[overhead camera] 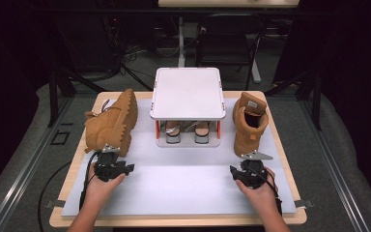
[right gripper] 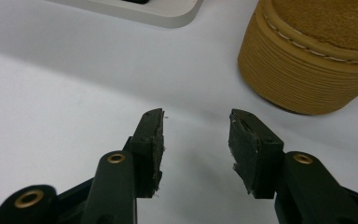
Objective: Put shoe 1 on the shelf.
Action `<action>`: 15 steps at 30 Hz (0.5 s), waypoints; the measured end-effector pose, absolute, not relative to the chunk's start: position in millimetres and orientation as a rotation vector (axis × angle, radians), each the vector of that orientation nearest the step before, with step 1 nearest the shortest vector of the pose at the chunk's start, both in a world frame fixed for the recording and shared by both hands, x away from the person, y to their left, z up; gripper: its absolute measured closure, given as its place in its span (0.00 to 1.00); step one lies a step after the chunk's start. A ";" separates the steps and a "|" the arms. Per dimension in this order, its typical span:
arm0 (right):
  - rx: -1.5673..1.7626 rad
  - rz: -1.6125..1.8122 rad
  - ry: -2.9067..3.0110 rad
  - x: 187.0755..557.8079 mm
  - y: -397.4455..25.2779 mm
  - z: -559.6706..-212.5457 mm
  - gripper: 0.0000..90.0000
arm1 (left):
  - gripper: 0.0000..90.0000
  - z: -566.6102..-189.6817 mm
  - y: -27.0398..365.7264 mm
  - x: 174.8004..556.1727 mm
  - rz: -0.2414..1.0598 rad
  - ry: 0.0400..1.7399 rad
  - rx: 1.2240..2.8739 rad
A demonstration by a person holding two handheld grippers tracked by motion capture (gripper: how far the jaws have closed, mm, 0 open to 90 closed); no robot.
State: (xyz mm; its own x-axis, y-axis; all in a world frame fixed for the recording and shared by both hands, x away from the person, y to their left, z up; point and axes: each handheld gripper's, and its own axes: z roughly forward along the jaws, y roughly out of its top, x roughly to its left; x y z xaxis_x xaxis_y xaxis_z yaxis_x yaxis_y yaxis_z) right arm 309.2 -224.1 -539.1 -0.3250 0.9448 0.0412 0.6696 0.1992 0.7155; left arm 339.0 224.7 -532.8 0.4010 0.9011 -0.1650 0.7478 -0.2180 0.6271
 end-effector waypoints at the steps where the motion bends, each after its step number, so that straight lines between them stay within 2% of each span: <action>1: 1.510 0.902 2.080 309.0 -223.2 -539.3 0.61 | 0.64 -532.0 225.6 338.9 0.307 1.400 2.022; 15: 1.507 0.878 2.092 309.4 -219.9 -540.4 0.61 | 0.63 -518.9 243.6 335.9 0.304 1.432 1.975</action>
State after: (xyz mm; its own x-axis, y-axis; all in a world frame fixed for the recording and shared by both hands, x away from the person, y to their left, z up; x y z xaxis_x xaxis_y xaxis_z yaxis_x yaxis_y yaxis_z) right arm 309.4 -219.9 -540.4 -0.3285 0.9440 0.0297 0.6824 0.2154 0.6985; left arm 335.9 243.6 -518.9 0.3700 0.9092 -0.1911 0.7529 -0.1730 0.6350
